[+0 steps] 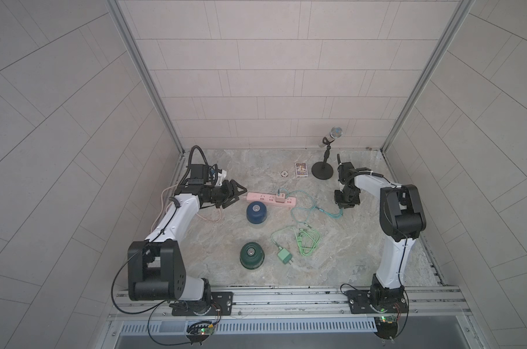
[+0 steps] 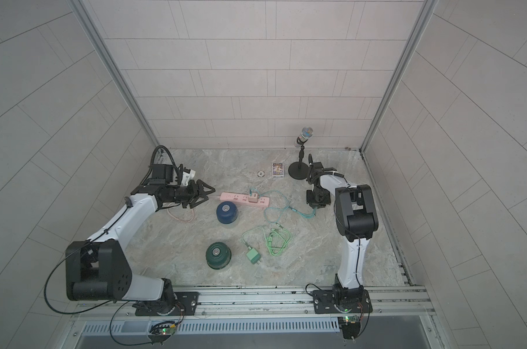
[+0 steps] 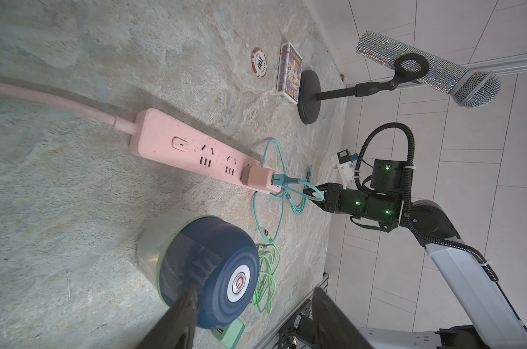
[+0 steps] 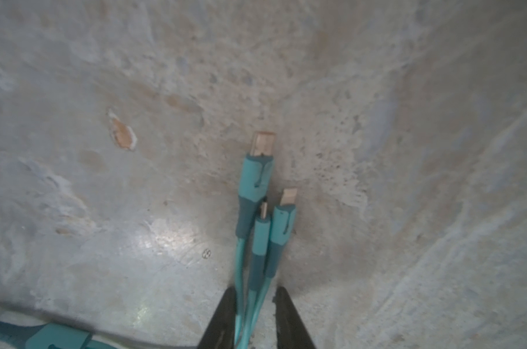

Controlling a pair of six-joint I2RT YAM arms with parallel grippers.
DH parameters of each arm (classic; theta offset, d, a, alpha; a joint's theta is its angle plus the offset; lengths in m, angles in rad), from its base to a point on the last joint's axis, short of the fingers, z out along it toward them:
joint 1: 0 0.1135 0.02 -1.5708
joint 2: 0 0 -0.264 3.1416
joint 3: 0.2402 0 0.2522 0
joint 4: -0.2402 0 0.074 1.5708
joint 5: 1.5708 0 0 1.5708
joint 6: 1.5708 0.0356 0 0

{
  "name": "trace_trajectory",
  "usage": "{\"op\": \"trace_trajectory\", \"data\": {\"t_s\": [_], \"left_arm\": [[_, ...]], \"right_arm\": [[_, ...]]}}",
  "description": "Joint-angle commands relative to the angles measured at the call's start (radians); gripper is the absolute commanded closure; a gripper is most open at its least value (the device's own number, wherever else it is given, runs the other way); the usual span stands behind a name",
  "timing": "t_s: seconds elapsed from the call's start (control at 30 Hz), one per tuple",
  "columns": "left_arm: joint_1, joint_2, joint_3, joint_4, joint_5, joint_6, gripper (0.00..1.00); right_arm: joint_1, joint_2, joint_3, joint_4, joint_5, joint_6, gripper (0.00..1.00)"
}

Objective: Charge the cordless meat grinders
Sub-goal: Pick up the charging cable from the center of the board.

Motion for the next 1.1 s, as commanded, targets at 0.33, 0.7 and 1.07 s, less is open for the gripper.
{"op": "trace_trajectory", "data": {"t_s": [0.33, 0.7, 1.07], "left_arm": [[-0.008, -0.029, 0.003, 0.016, 0.016, -0.008, 0.37], [-0.007, -0.048, -0.018, 0.054, 0.036, -0.031, 0.37], [-0.157, -0.032, 0.057, 0.067, 0.071, -0.08, 0.41]], "right_arm": [[0.013, -0.195, -0.107, 0.019, -0.186, -0.126, 0.91], [0.217, -0.34, -0.169, 0.044, -0.29, -0.327, 0.91], [0.425, -0.559, -0.305, 0.243, -0.167, -0.334, 0.91]]}}
